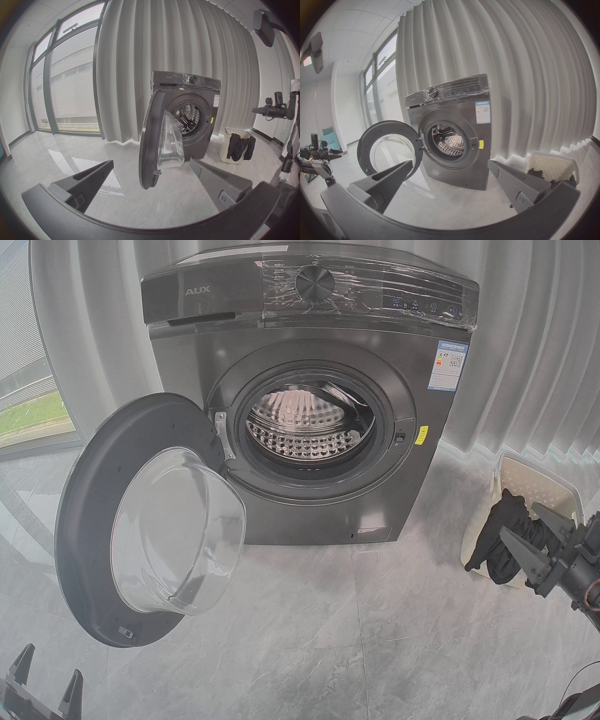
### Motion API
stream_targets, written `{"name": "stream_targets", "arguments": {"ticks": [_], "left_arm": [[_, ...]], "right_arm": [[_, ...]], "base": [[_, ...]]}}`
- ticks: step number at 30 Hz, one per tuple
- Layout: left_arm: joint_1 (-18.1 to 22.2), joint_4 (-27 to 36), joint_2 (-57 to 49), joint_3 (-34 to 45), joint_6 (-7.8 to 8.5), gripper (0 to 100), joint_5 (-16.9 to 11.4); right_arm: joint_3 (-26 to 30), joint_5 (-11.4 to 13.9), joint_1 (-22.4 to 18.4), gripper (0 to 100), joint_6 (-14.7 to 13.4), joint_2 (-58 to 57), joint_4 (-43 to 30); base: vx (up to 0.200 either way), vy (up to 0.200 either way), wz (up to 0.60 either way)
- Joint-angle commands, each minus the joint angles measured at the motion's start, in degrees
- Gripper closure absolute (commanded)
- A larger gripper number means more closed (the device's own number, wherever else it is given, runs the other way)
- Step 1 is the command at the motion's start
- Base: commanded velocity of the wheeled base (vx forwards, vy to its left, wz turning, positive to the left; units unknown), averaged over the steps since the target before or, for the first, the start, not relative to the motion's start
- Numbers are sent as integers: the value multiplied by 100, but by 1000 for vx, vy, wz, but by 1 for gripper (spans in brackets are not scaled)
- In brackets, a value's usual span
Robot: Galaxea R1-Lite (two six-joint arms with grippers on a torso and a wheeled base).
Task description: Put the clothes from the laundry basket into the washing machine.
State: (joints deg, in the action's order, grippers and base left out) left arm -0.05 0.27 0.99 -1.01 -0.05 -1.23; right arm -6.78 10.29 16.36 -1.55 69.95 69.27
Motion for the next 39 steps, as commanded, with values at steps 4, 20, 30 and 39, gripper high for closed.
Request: {"name": "stream_targets", "arguments": {"ticks": [4,20,30,39], "left_arm": [[5,0,-99,101,5,0,0],[5,0,-99,101,-4,0,0],[5,0,-99,101,5,0,0],[5,0,-99,101,5,0,9]], "right_arm": [[678,26,-871,0,-39,-2838,-1504],[678,193,-1495,0,49,-6758,-5362],[678,-238,-1548,0,278,-6995,-6558],[678,-1020,-1548,0,260,-6995,-6909]], "base": [[0,-200,0],[0,-88,0],[0,-40,0],[0,-200,0]]}}
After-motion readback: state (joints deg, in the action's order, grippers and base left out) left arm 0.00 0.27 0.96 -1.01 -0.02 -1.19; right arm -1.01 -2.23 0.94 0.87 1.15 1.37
